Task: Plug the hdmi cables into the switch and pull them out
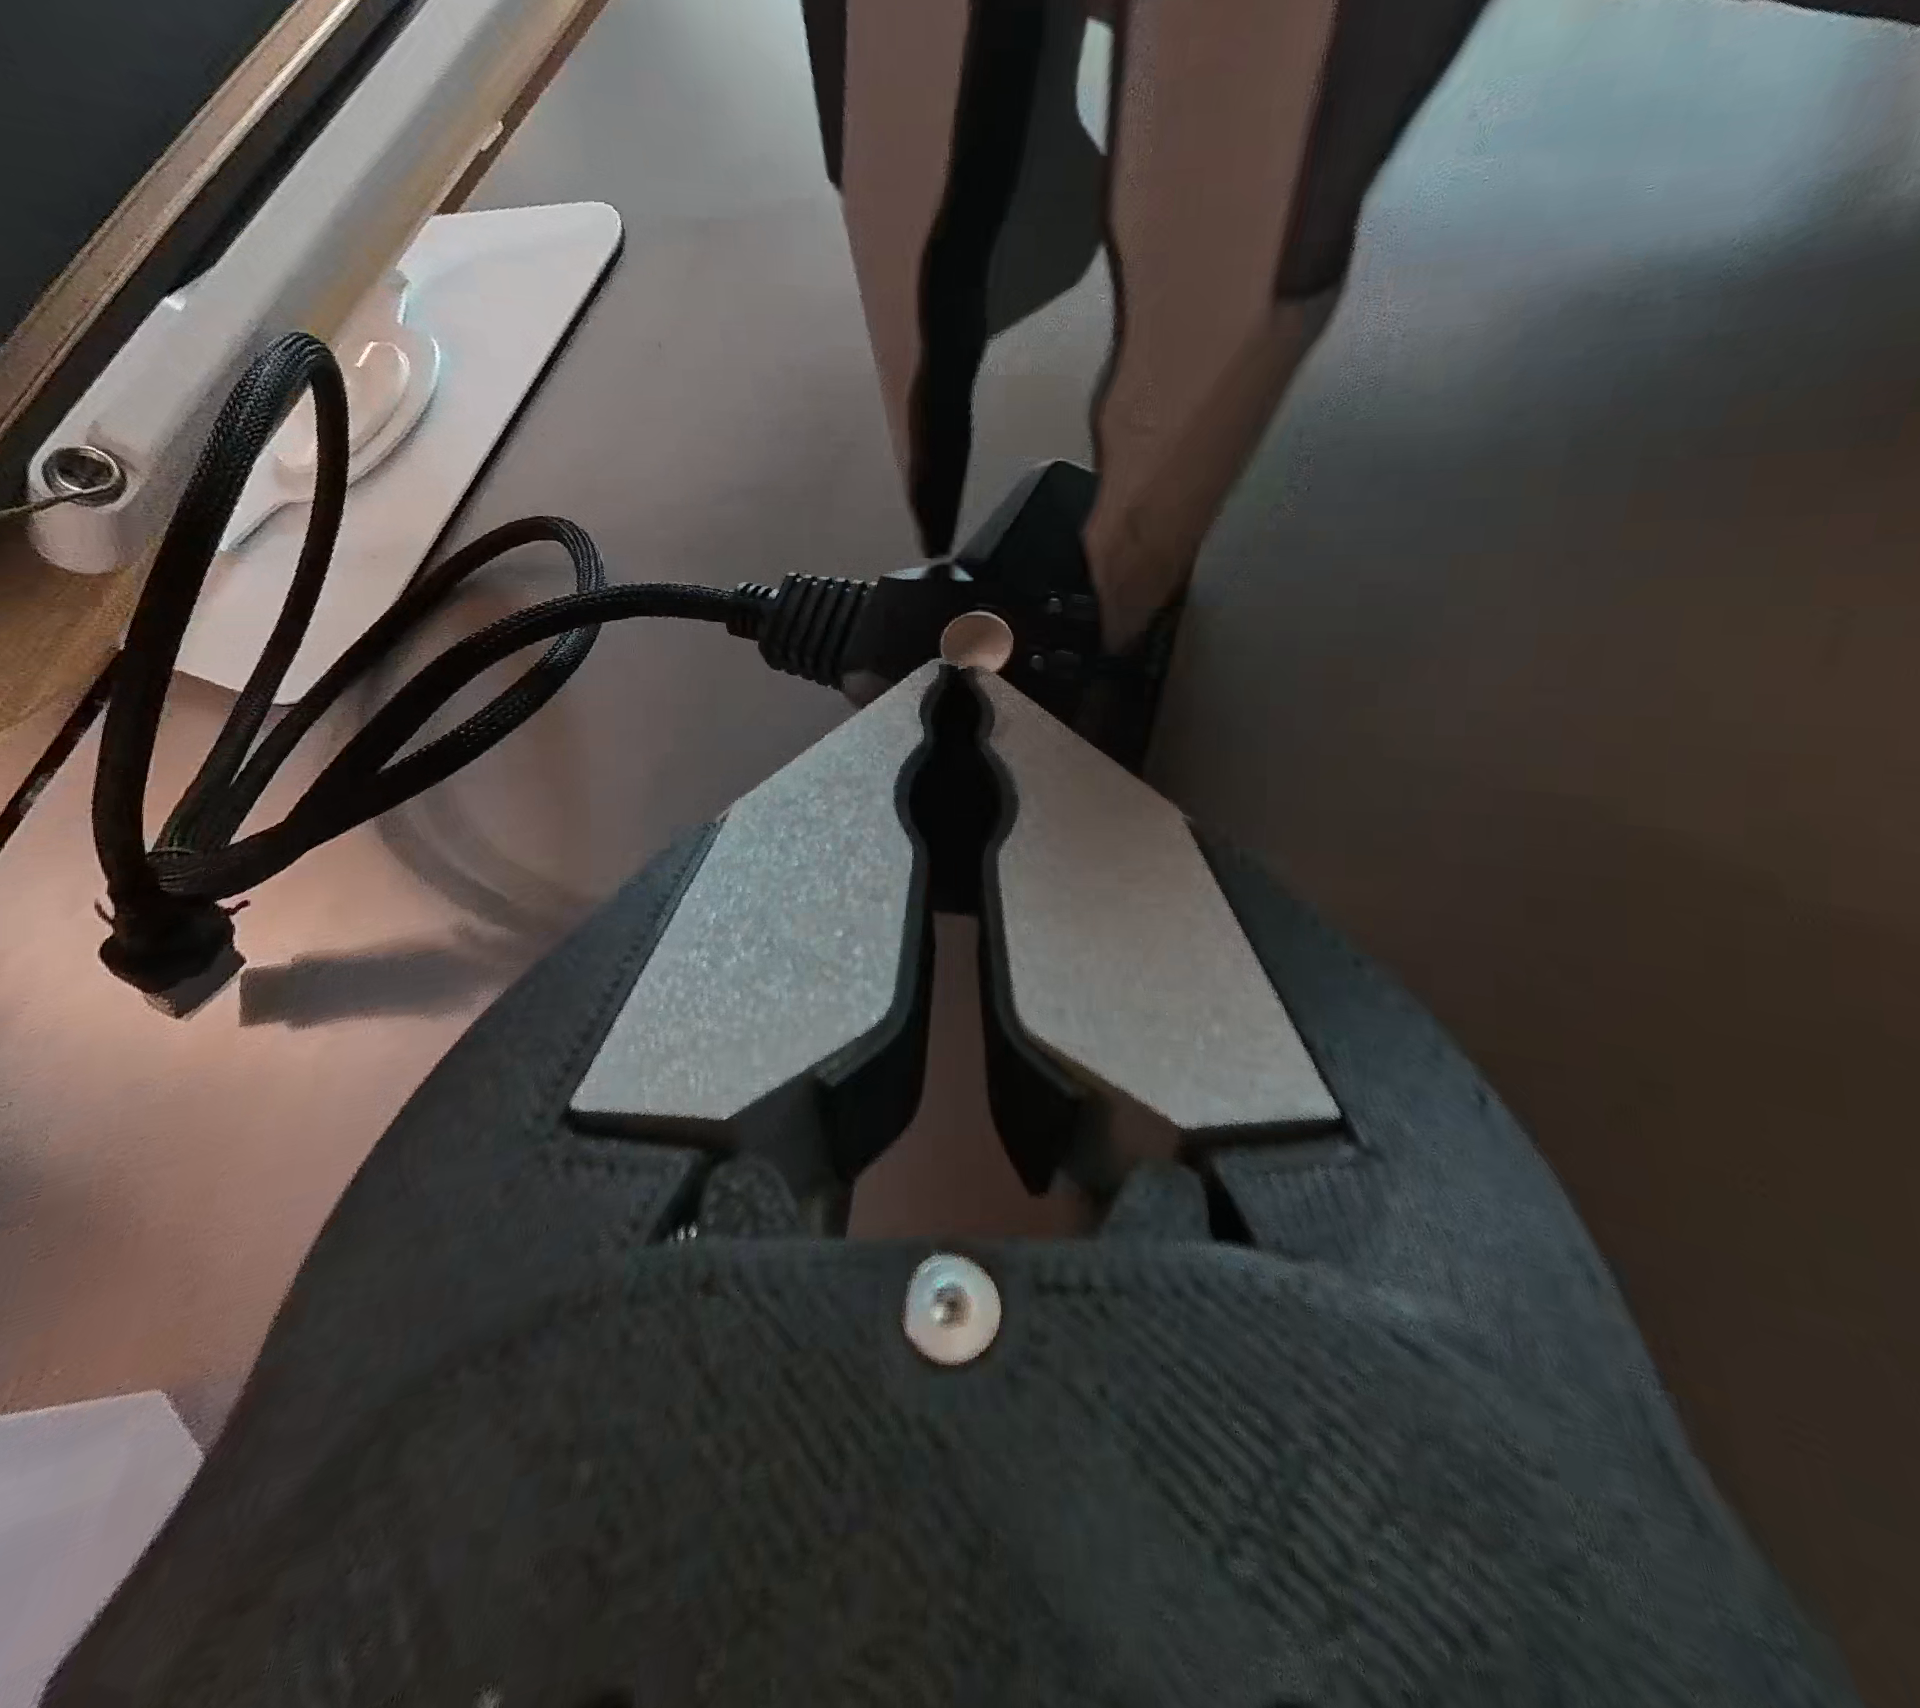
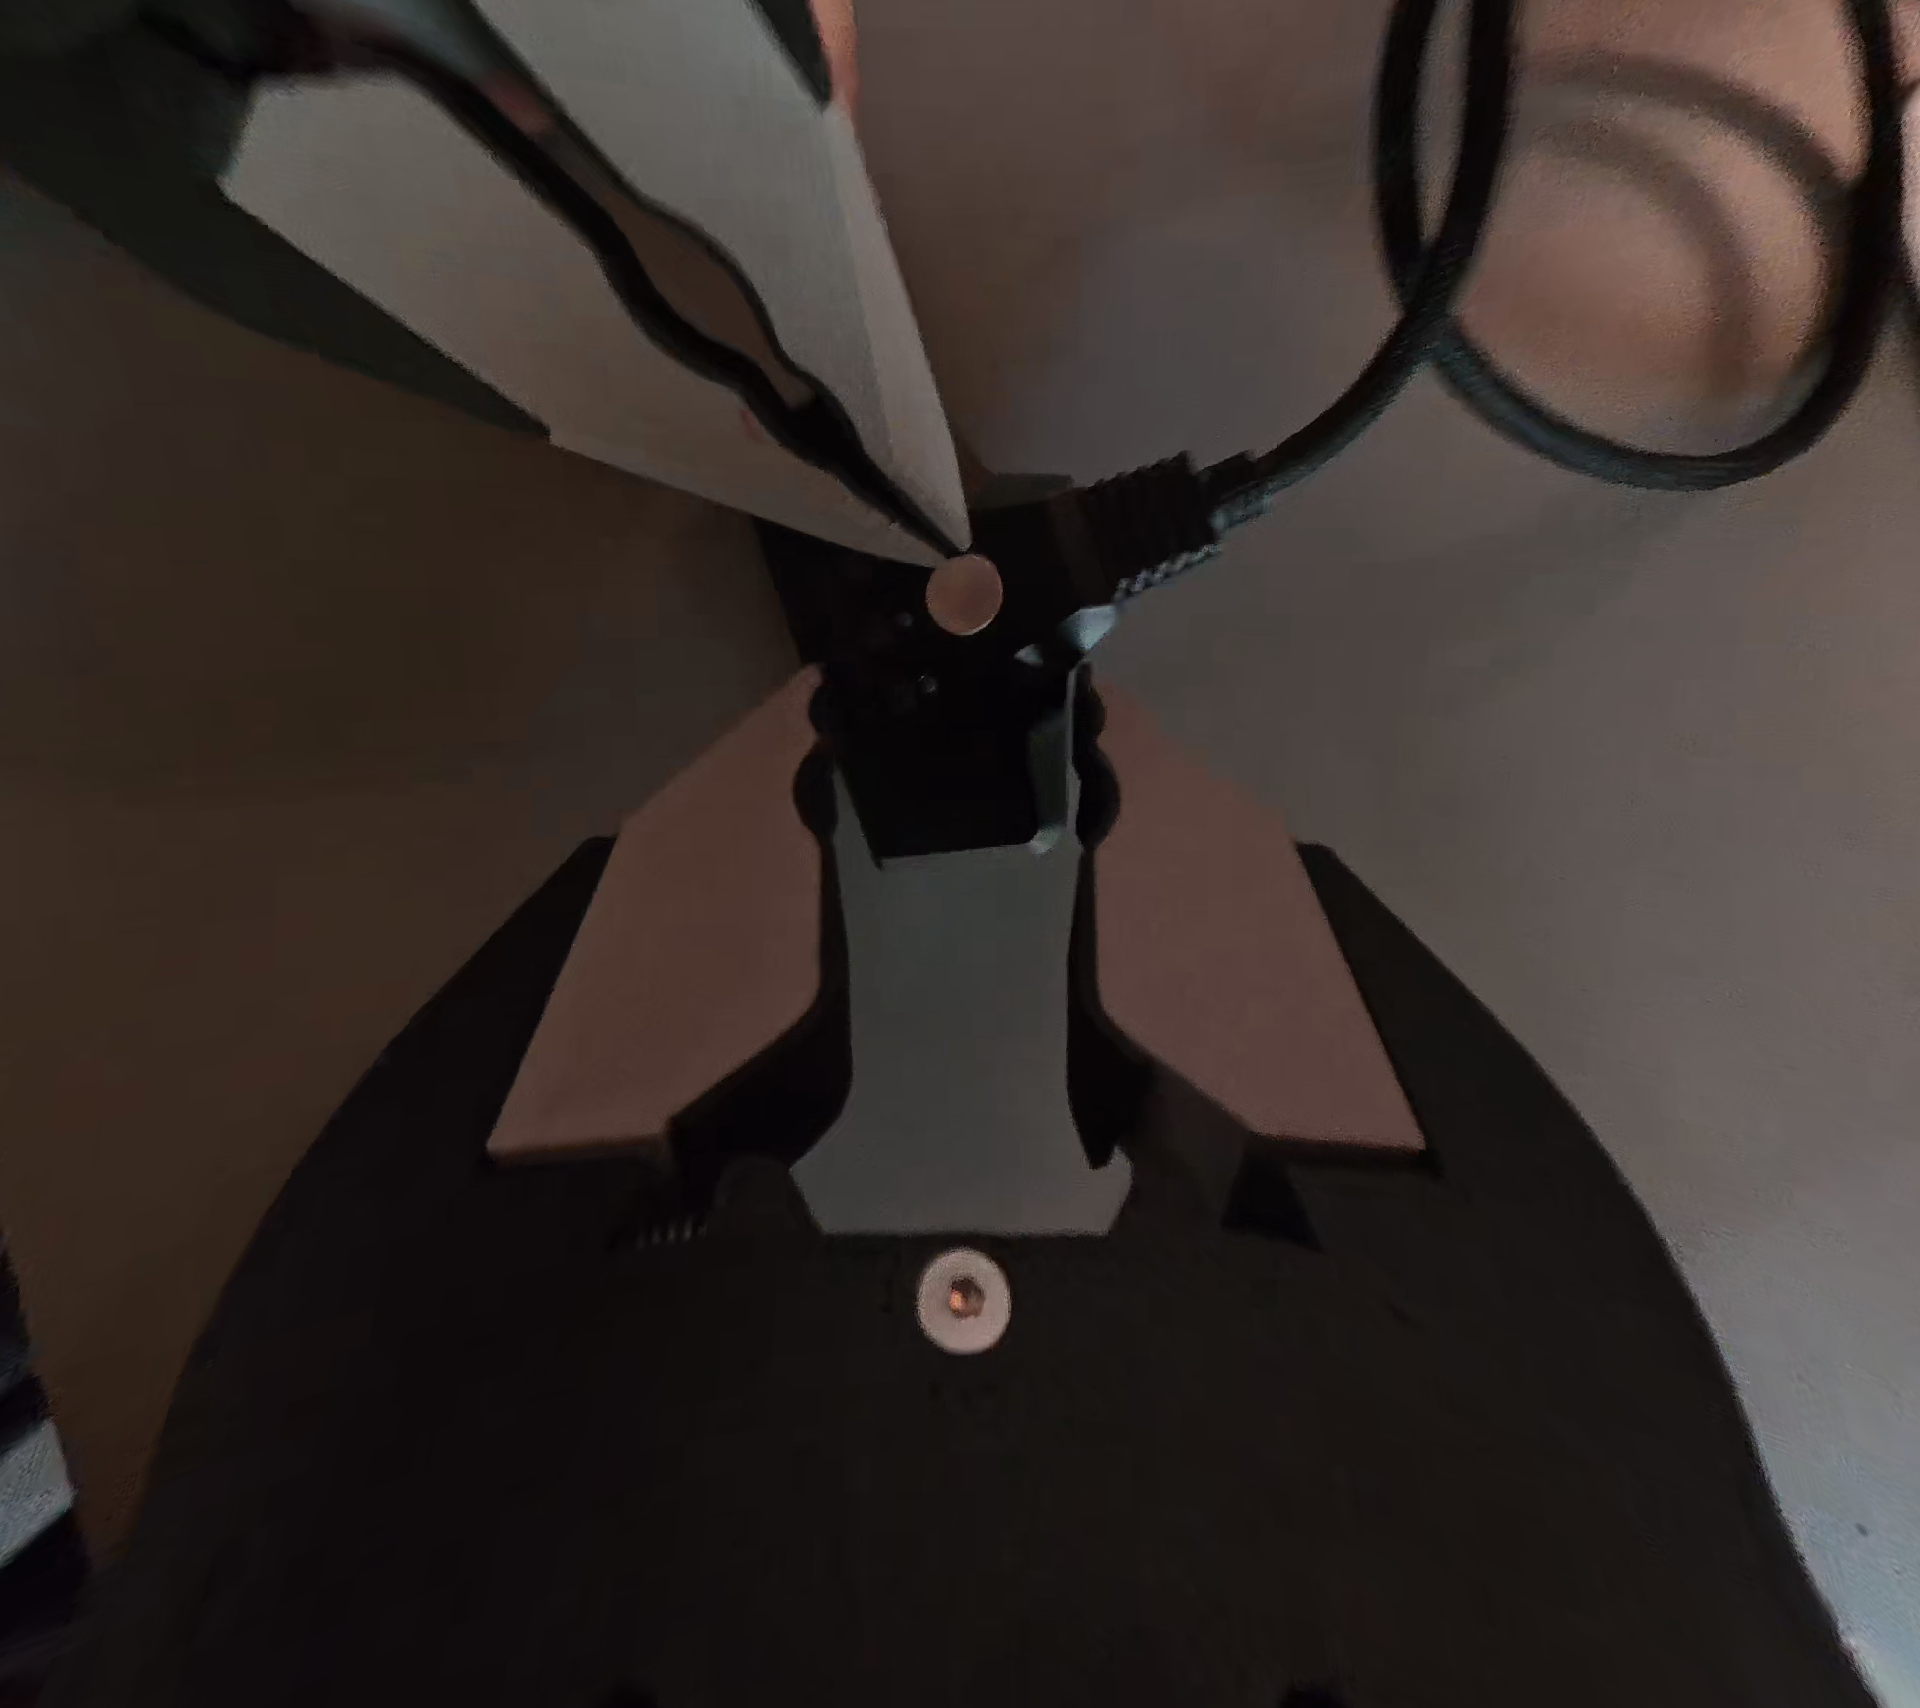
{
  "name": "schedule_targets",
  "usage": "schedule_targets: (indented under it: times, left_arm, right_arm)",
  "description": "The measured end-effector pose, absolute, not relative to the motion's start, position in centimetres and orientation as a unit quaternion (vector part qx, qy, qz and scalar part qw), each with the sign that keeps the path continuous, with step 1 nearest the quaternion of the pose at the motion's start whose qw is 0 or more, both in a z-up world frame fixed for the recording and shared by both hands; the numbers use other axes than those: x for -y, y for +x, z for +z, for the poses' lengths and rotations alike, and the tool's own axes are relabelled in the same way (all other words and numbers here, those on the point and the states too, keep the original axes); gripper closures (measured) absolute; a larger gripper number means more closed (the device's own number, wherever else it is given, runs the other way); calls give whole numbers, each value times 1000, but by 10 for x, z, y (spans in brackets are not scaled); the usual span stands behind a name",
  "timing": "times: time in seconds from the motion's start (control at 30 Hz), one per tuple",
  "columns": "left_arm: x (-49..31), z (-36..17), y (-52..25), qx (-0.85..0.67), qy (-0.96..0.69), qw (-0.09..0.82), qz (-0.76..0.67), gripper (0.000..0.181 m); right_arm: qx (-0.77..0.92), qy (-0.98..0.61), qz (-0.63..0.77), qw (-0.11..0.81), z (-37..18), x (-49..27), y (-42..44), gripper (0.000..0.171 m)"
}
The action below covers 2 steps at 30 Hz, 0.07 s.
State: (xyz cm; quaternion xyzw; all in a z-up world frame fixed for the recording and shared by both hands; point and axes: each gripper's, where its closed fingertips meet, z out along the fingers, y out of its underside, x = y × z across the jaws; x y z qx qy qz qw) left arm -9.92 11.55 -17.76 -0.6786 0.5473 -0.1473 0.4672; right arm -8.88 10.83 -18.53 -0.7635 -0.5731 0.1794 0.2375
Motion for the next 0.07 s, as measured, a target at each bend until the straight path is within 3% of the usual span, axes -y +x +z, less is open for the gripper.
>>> schedule_targets:
  times: [0.03,0.07]
  left_arm:
    - [-116,-178,-99,-548,-678,467,-147,181]
    - [-116,-178,-99,-547,-679,467,-149,181]
  right_arm:
    - [563,-763,190,256,-177,-112,-90,135]
    - [554,-760,203,273,-170,-115,-92,137]
